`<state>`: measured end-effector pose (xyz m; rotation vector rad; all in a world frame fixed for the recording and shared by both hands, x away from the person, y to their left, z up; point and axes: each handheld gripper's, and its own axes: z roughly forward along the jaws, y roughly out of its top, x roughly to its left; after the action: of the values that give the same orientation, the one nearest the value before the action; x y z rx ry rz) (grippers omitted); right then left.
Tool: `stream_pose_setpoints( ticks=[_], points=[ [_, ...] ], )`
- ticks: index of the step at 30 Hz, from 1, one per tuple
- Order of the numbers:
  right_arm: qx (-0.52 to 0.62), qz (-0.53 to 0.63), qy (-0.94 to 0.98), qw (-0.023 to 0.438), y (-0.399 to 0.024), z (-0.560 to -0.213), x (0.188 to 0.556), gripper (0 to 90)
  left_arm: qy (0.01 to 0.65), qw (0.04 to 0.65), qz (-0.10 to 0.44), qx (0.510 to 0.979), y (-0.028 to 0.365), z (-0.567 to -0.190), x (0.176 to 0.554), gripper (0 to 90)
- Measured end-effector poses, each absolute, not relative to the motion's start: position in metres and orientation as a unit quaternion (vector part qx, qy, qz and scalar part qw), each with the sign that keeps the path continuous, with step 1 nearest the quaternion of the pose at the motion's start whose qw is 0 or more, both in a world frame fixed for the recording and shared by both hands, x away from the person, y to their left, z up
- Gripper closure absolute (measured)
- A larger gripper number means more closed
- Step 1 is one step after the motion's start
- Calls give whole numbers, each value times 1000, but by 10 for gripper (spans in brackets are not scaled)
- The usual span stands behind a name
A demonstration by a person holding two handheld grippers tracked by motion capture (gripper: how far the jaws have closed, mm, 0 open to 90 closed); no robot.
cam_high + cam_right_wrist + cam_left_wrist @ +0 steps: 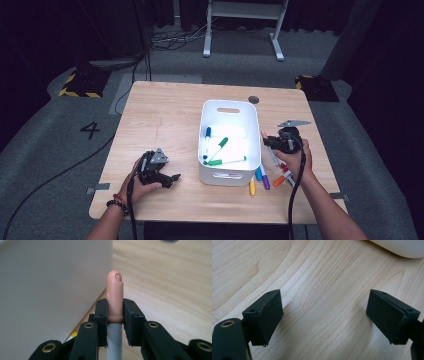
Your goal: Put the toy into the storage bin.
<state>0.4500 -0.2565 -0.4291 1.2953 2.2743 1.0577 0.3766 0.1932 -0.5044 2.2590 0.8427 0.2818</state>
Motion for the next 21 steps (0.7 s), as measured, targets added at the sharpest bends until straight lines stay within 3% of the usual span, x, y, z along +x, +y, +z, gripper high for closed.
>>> stream_pose_setpoints(
  ticks=[10, 21],
  points=[
    [405, 443, 775, 196, -270, -382, 429, 747, 325, 349, 109, 872, 193, -504, 377, 142],
    [330, 477, 793, 189, -249, -336, 406, 747, 325, 349, 109, 872, 193, -504, 377, 142]
  ],
)
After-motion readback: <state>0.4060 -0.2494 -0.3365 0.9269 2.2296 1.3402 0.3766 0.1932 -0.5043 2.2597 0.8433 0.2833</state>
